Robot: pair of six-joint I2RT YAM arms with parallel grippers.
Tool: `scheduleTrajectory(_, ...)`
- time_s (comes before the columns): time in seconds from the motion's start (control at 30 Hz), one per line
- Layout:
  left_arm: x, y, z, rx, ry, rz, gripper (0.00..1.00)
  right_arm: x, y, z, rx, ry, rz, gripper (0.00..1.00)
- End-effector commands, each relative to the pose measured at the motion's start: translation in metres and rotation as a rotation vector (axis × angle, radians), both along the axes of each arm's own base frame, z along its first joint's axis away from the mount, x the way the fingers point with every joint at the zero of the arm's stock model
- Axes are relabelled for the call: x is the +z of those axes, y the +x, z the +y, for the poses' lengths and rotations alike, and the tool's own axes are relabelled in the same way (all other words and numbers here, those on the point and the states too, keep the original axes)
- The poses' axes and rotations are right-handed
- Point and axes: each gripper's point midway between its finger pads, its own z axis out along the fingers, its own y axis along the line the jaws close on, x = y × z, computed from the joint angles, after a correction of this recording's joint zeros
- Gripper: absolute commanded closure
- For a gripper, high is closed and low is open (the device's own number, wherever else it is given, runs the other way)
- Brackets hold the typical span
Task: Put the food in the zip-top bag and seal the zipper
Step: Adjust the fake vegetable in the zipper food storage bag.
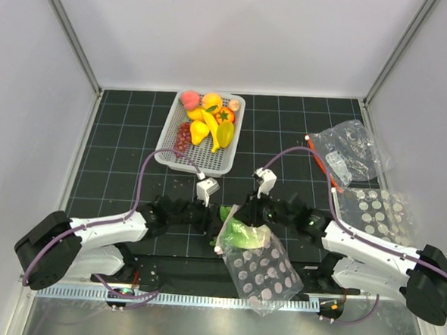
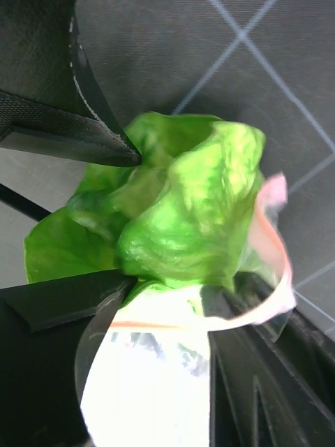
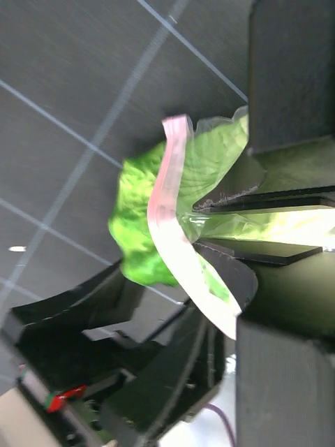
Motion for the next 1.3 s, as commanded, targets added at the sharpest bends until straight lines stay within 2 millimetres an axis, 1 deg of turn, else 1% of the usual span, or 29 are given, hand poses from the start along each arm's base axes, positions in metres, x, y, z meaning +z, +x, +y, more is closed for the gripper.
scheduleTrajectory(0.0, 0.052, 0.015, -0.027, -0.049, -0.127, -0.142, 0.36, 0.07, 0.036, 0.014, -0.05, 0.138, -0.25, 0.75)
scheduleTrajectory(0.07, 0.075, 0.025, -0.039, -0.056, -0.179, -0.205, 0.35, 0.083, 0.049, 0.013, -0.098, 0.154, -0.31, 0.75)
scheduleTrajectory(0.17, 0.089, 0.037, -0.054, -0.069, -0.218, -0.262, 0.35, 0.086, 0.054, 0.018, -0.105, 0.179, -0.338, 0.69)
scheduleTrajectory(0.2, 0.082, 0.038, -0.059, -0.084, -0.213, -0.251, 0.35, 0.076, 0.053, 0.017, -0.103, 0.167, -0.332, 0.61)
scheduleTrajectory(0.23, 0.08, 0.039, -0.063, -0.097, -0.221, -0.252, 0.35, 0.071, 0.053, 0.015, -0.108, 0.167, -0.333, 0.56)
scheduleTrajectory(0.27, 0.084, 0.04, -0.068, -0.107, -0.256, -0.274, 0.35, 0.074, 0.056, 0.013, -0.127, 0.191, -0.36, 0.52)
scheduleTrajectory(0.3, 0.067, 0.038, -0.069, -0.12, -0.241, -0.248, 0.35, 0.059, 0.052, 0.005, -0.139, 0.181, -0.357, 0.47)
scheduleTrajectory(0.33, 0.064, 0.038, -0.07, -0.118, -0.251, -0.25, 0.32, 0.055, 0.052, 0.001, -0.159, 0.19, -0.36, 0.45)
scheduleTrajectory(0.37, 0.068, 0.042, -0.073, -0.109, -0.286, -0.273, 0.32, 0.059, 0.053, -0.001, -0.181, 0.229, -0.371, 0.44)
scheduleTrajectory(0.4, 0.065, 0.043, -0.073, -0.101, -0.283, -0.274, 0.32, 0.055, 0.05, -0.003, -0.169, 0.226, -0.377, 0.42)
scheduleTrajectory(0.43, 0.059, 0.046, -0.072, -0.088, -0.268, -0.277, 0.32, 0.055, 0.048, -0.008, -0.167, 0.196, -0.382, 0.37)
scheduleTrajectory(0.47, 0.054, 0.049, -0.07, -0.082, -0.248, -0.29, 0.32, 0.056, 0.055, -0.015, -0.214, 0.169, -0.392, 0.35)
scheduleTrajectory(0.53, 0.046, 0.052, -0.068, -0.064, -0.216, -0.287, 0.33, 0.063, 0.056, -0.02, -0.237, 0.164, -0.4, 0.35)
scheduleTrajectory(0.57, 0.042, 0.051, -0.067, -0.067, -0.204, -0.279, 0.33, 0.062, 0.057, -0.023, -0.247, 0.153, -0.402, 0.35)
scheduleTrajectory(0.6, 0.041, 0.049, -0.066, -0.068, -0.202, -0.276, 0.34, 0.067, 0.058, -0.025, -0.254, 0.147, -0.406, 0.35)
scheduleTrajectory(0.67, 0.04, 0.047, -0.062, -0.063, -0.19, -0.286, 0.34, 0.059, 0.059, -0.032, -0.275, 0.086, -0.381, 0.34)
scheduleTrajectory(0.7, 0.039, 0.045, -0.061, -0.069, -0.178, -0.306, 0.34, 0.065, 0.063, -0.032, -0.291, 0.077, -0.383, 0.32)
scheduleTrajectory(0.73, 0.04, 0.045, -0.058, -0.064, -0.169, -0.317, 0.34, 0.055, 0.062, -0.035, -0.287, 0.021, -0.349, 0.3)
scheduleTrajectory(0.77, 0.041, 0.047, -0.053, -0.039, -0.15, -0.331, 0.34, 0.044, 0.063, -0.031, -0.275, -0.031, -0.318, 0.28)
scheduleTrajectory(0.8, 0.04, 0.048, -0.05, -0.035, -0.134, -0.346, 0.34, 0.054, 0.066, -0.025, -0.264, -0.034, -0.317, 0.24)
scheduleTrajectory(0.87, 0.036, 0.047, -0.044, -0.017, -0.102, -0.351, 0.34, 0.035, 0.068, -0.027, -0.278, -0.119, -0.254, 0.23)
scheduleTrajectory(0.97, 0.03, 0.043, -0.045, -0.034, -0.085, -0.343, 0.33, 0.032, 0.073, -0.031, -0.317, -0.151, -0.237, 0.18)
scheduleTrajectory(1.0, 0.025, 0.042, -0.045, -0.04, -0.072, -0.334, 0.33, 0.033, 0.075, -0.032, -0.329, -0.156, -0.238, 0.17)
scheduleTrajectory(1.03, 0.022, 0.042, -0.045, -0.041, -0.063, -0.332, 0.33, 0.031, 0.077, -0.038, -0.357, -0.18, -0.238, 0.16)
scheduleTrajectory(1.1, 0.017, 0.045, -0.044, -0.028, -0.043, -0.325, 0.33, 0.032, 0.08, -0.044, -0.384, -0.206, -0.241, 0.16)
scheduleTrajectory(1.13, 0.015, 0.045, -0.042, -0.023, -0.031, -0.319, 0.33, 0.027, 0.078, -0.049, -0.389, -0.242, -0.23, 0.19)
scheduleTrajectory(1.17, 0.015, 0.046, -0.042, -0.021, -0.028, -0.324, 0.33, 0.027, 0.081, -0.056, -0.427, -0.268, -0.23, 0.23)
scheduleTrajectory(1.2, 0.015, 0.045, -0.041, -0.019, -0.025, -0.324, 0.33, 0.029, 0.082, -0.057, -0.433, -0.28, -0.228, 0.26)
scheduleTrajectory(1.27, 0.015, 0.046, -0.039, -0.008, -0.023, -0.327, 0.33, 0.018, 0.079, -0.059, -0.42, -0.322, -0.202, 0.27)
